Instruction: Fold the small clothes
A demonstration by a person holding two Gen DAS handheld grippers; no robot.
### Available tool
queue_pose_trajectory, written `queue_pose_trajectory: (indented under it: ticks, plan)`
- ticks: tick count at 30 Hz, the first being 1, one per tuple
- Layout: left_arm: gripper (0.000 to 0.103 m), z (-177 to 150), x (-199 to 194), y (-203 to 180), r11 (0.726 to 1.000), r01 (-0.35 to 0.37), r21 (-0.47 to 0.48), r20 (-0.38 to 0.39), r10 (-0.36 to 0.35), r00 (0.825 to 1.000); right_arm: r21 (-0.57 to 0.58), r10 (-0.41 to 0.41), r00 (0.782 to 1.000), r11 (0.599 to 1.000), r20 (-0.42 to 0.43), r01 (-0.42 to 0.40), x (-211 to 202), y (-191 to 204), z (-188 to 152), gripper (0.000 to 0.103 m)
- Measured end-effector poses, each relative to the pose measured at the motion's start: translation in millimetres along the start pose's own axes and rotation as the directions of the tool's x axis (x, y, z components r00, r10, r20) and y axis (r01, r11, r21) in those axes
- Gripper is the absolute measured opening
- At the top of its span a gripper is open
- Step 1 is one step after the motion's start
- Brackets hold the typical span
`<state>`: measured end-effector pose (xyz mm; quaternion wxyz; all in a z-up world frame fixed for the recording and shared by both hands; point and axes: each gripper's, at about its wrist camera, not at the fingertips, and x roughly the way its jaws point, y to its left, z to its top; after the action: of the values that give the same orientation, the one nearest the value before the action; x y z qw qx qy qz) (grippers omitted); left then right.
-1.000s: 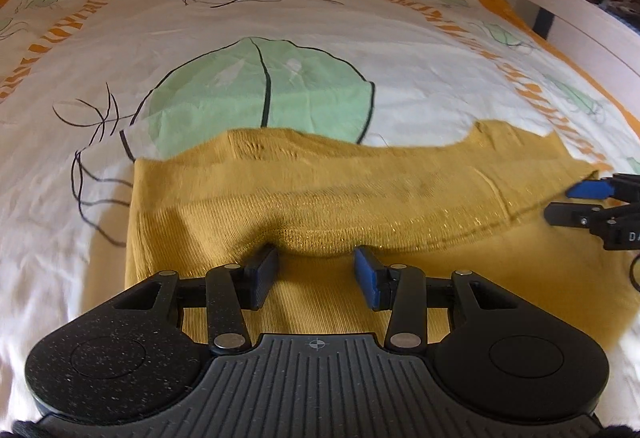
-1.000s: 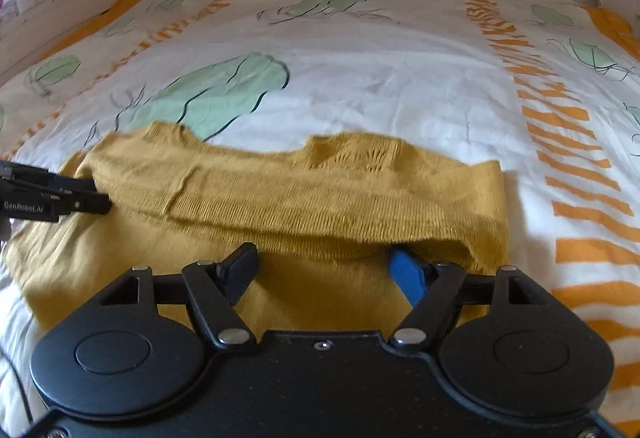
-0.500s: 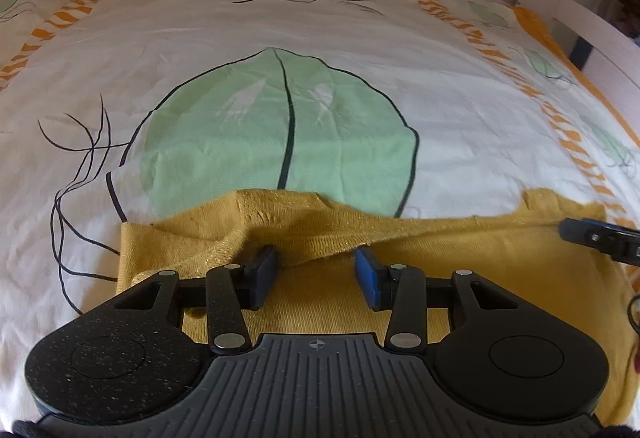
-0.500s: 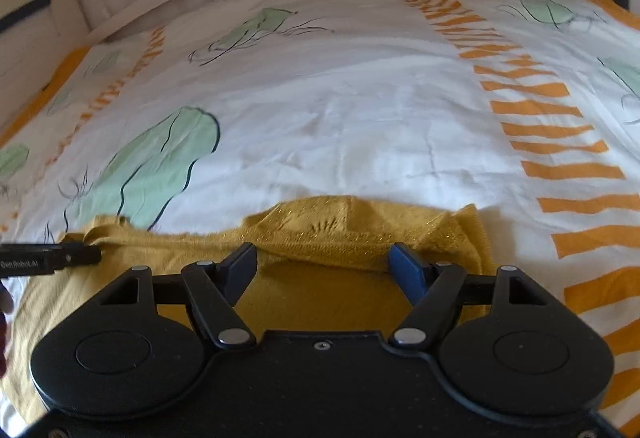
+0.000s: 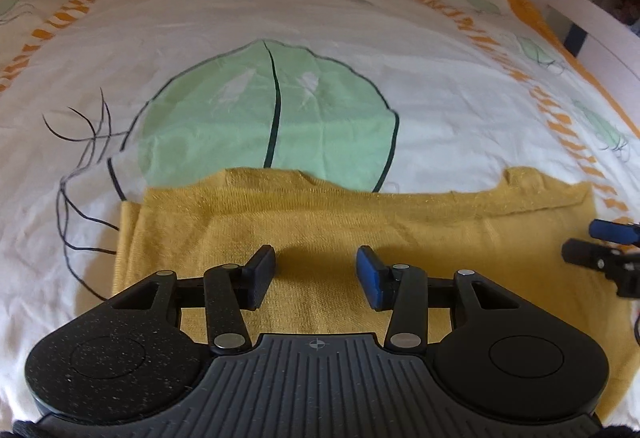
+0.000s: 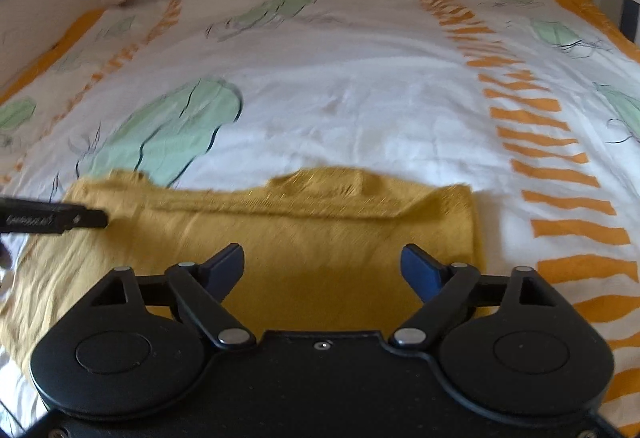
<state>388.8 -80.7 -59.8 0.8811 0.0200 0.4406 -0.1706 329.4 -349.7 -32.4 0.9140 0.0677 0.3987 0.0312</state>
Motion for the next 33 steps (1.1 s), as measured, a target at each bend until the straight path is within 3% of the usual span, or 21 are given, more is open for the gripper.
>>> queue_pose_trajectory:
  ticks: [6,13,21,24,27,30,33]
  plan:
    - [0.045,17,22,-1,0.998,-0.053,0.038,0.003,0.053,0.999,-0.054,-0.047,0.997,0.998,-0.067,0.043,31,7,13,0.094]
    - [0.048,11,1,-3,0.999,-0.041,0.011,-0.009,0.042,0.999,0.074,-0.036,0.998,0.996,-0.048,0.039,31,-8,22,0.094]
    - [0.059,-51,-34,-20,0.996,-0.049,0.069,-0.04,0.052,0.998,-0.031,-0.054,0.995,0.998,-0.089,0.052,-10,-1,-27,0.102]
    - [0.068,-72,-49,-27,0.991,-0.083,0.102,-0.017,0.085,0.996,-0.097,-0.08,0.991,0.993,-0.105,0.07,-28,3,-52,0.102]
    - [0.075,-85,-57,-30,0.991,-0.095,0.098,-0.059,0.101,0.993,-0.16,-0.099,0.988,0.984,-0.118,0.079,-43,6,-70,0.103]
    - [0.078,-91,-60,-26,0.995,-0.083,0.061,-0.089,0.088,0.992,-0.062,-0.047,0.981,0.997,-0.187,0.036,-48,-6,-74,0.103]
    - [0.079,-92,-59,-21,0.997,-0.067,0.032,-0.088,0.07,0.994,0.033,-0.023,0.983,0.999,-0.181,0.03,-56,-21,-70,0.103]
